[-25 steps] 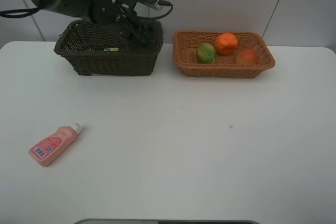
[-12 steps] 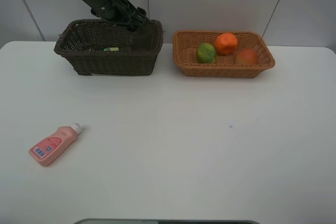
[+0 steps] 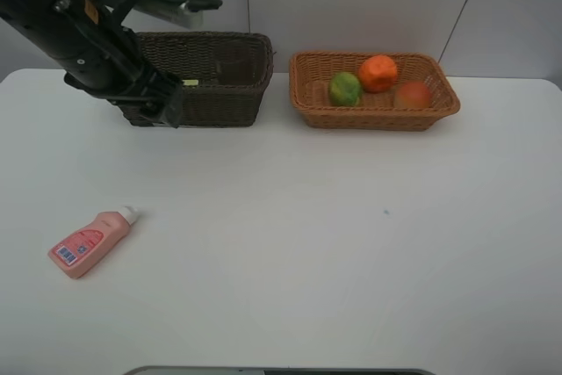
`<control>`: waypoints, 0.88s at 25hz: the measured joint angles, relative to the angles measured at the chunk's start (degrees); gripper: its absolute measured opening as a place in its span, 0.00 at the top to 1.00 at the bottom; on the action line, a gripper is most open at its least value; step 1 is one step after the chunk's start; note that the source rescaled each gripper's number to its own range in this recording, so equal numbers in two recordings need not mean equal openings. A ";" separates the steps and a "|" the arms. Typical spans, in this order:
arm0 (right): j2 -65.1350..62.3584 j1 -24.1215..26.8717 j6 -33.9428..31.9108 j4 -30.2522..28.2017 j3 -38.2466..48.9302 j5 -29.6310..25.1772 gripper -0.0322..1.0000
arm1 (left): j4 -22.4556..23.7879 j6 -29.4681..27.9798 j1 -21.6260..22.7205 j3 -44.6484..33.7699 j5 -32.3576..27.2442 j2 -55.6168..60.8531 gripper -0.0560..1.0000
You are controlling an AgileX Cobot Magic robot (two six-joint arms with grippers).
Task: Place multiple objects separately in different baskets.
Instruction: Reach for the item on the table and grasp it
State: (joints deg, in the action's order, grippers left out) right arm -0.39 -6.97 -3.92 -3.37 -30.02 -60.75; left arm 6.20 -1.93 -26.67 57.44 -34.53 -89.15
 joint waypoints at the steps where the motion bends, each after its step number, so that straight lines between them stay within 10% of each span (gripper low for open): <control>1: 0.00 0.00 0.00 0.00 0.00 0.00 0.11 | 0.00 -0.69 0.00 -1.08 -1.66 0.27 0.01; 22: 0.00 0.00 0.00 0.00 0.00 0.00 0.11 | 3.17 -4.07 2.99 -21.34 -1.62 0.48 0.01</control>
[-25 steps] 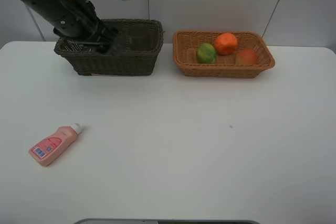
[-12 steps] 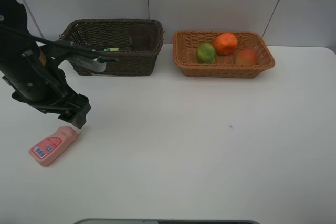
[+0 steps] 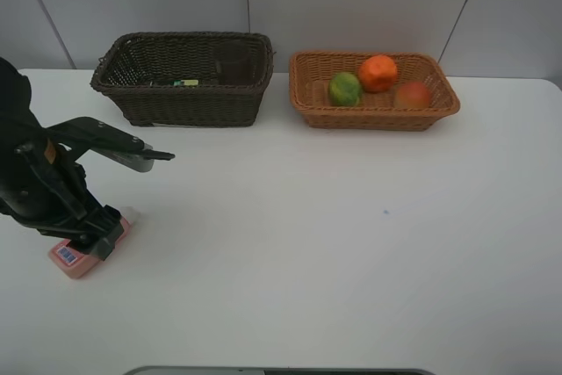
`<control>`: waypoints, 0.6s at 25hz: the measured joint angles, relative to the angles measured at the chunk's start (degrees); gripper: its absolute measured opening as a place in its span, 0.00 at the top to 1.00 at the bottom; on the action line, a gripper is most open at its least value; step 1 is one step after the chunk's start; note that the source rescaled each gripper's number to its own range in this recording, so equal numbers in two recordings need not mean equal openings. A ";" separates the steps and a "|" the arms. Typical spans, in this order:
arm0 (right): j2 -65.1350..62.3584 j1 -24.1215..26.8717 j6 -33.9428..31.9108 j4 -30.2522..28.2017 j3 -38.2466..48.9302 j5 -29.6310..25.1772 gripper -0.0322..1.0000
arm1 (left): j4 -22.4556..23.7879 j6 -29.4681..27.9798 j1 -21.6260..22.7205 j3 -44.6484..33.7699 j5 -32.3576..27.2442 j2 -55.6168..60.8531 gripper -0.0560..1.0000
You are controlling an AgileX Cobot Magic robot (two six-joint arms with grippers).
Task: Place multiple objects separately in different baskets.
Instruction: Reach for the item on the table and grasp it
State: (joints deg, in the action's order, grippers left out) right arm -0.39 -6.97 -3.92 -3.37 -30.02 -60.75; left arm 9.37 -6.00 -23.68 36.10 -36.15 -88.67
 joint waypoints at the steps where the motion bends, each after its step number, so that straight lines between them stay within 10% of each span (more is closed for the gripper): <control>1: 0.00 0.00 0.00 0.00 0.00 0.00 0.11 | 0.00 0.12 0.62 -0.04 0.50 0.00 0.01; 15: 0.00 0.00 0.00 0.00 0.00 0.00 0.11 | 0.22 3.58 3.02 -0.12 8.54 -10.09 0.01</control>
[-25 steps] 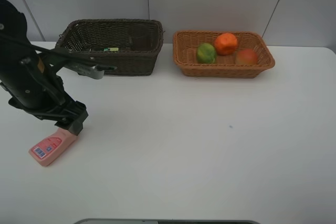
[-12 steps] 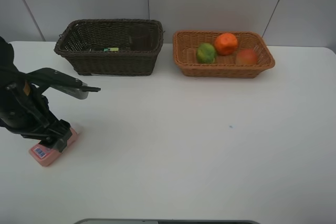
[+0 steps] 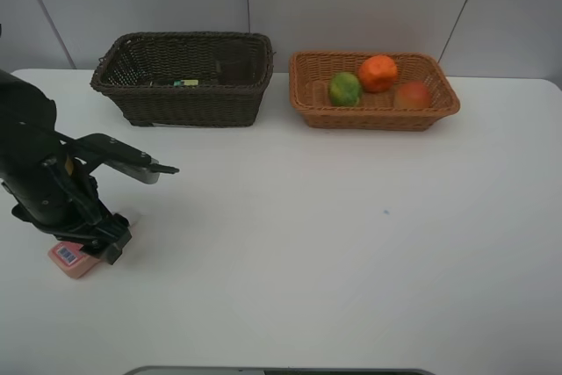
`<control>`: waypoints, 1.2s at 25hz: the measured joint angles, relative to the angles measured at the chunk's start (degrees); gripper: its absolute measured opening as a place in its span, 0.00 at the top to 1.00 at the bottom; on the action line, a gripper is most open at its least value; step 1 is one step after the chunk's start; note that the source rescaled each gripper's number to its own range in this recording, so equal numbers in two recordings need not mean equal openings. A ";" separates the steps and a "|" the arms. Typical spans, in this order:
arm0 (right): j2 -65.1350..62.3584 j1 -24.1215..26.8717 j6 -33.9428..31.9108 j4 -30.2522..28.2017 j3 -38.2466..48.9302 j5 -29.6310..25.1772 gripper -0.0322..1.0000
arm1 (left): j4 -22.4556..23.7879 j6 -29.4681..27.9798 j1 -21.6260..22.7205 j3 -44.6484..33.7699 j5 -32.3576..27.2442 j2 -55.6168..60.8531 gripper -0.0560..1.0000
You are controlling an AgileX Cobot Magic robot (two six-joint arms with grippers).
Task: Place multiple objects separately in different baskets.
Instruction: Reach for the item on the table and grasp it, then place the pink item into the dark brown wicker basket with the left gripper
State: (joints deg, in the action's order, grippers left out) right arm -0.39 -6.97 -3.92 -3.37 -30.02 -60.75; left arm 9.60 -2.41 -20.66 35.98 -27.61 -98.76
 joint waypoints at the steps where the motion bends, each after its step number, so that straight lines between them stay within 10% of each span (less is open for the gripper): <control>1: 0.00 0.00 0.00 0.00 0.00 0.00 0.11 | 0.00 0.16 0.00 0.00 0.35 -0.79 0.01; 14: 0.00 0.00 0.00 0.00 0.00 0.00 0.11 | -0.23 1.03 0.08 0.32 2.84 -4.08 0.03; 20: 0.00 0.00 0.00 0.00 0.00 0.00 0.11 | -0.86 1.03 0.08 0.47 3.04 -4.28 0.37; 30: 0.00 0.00 0.00 0.00 0.00 0.00 0.11 | -0.86 1.03 0.08 0.47 2.99 -4.33 0.37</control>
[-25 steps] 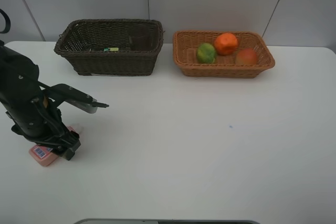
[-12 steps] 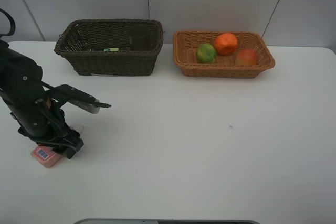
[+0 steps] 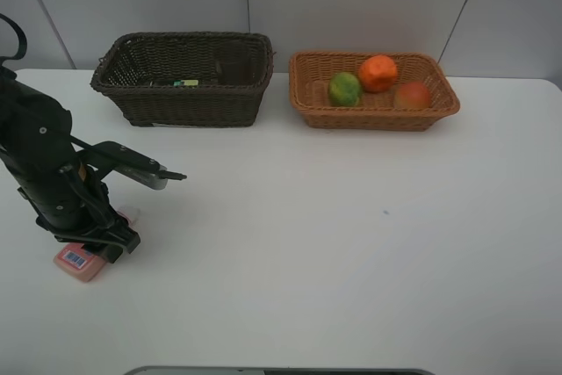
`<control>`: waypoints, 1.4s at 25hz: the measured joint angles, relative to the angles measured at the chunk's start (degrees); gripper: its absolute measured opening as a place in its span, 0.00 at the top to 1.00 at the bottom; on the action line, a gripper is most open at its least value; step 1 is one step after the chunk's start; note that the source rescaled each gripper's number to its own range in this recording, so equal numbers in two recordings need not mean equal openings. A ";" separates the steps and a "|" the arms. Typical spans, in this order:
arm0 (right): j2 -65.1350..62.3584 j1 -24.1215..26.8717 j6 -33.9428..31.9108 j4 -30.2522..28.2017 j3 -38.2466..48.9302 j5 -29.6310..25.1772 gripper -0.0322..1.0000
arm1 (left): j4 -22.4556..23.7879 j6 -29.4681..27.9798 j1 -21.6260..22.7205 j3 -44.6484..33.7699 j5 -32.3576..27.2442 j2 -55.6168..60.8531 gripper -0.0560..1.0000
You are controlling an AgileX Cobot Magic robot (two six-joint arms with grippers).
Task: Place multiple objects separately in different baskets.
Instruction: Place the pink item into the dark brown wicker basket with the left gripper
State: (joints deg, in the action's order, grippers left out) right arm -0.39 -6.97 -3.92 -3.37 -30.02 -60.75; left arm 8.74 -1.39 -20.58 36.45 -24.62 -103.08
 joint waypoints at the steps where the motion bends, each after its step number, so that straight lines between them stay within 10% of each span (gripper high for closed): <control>1: 0.00 0.00 0.00 0.00 0.00 0.00 0.11 | 0.00 0.00 0.00 0.00 0.00 0.00 0.37; 22: 0.00 0.00 0.00 0.00 0.00 0.00 0.11 | 0.00 -0.06 0.00 0.16 -0.49 0.26 0.37; 35: 0.00 0.00 0.00 0.00 0.00 0.00 0.11 | 0.72 -7.74 0.00 21.24 -22.48 8.56 0.37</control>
State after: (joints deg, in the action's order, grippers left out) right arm -0.39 -6.97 -3.92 -3.37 -30.02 -60.75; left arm 9.45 -9.12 -20.58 57.70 -47.09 -94.52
